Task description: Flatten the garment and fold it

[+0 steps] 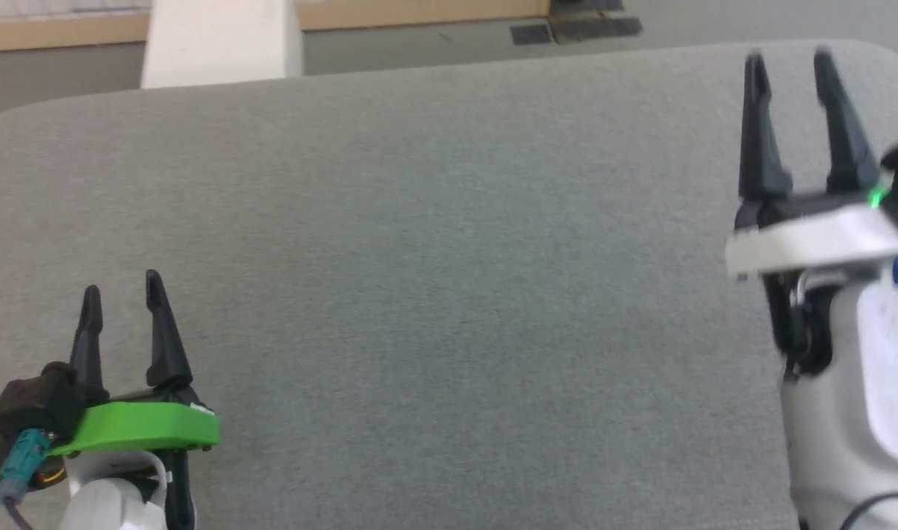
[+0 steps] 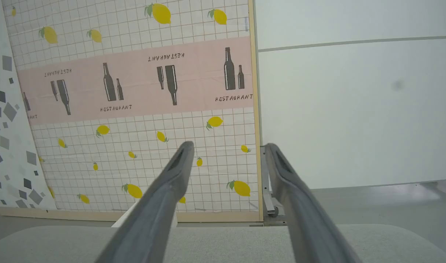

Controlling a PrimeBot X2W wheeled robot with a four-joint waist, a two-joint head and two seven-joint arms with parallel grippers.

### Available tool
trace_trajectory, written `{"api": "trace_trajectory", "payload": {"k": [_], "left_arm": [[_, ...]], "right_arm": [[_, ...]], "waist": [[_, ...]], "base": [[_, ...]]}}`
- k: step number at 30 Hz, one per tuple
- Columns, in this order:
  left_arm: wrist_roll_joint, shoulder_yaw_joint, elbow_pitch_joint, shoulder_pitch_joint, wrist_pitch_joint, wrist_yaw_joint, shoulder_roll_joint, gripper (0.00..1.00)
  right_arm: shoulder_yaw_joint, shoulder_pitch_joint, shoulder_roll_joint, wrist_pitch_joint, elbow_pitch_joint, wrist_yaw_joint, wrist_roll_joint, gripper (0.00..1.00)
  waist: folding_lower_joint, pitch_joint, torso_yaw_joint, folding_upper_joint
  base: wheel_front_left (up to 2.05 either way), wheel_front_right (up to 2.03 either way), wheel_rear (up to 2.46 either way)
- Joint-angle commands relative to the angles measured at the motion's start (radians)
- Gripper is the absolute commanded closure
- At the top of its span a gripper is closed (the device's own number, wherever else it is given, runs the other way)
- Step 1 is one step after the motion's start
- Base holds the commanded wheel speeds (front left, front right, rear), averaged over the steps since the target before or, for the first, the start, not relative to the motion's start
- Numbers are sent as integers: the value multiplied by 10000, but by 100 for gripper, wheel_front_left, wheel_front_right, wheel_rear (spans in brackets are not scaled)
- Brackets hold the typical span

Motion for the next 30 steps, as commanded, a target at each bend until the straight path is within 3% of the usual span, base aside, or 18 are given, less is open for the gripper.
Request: {"api": "trace_trajectory", "payload": {"k": [1,8,19,30], "left_arm": [[114,-44,84,-186,-73,36,-79,0],[424,-225,337,-140,-79,55,-334,0],[1733,-1012,1078,-34,-81,34,-398,0],[1545,-1188,1516,299,-81,-198,-738,0]], "right_arm": [[125,421,1,-227,76,-15,244,0],[613,1819,6,-653,458,-15,1241,0],[995,3415,8,-665,63,-15,272,0],[716,4256,8,-666,248,-15,347,0]], "waist": [[1,-567,616,0],[1,-936,997,0],[1,-1151,1057,0],[1,-1363,888,0]], "base": [[0,0,0],[0,0,0],[0,0,0],[0,0,0]]}}
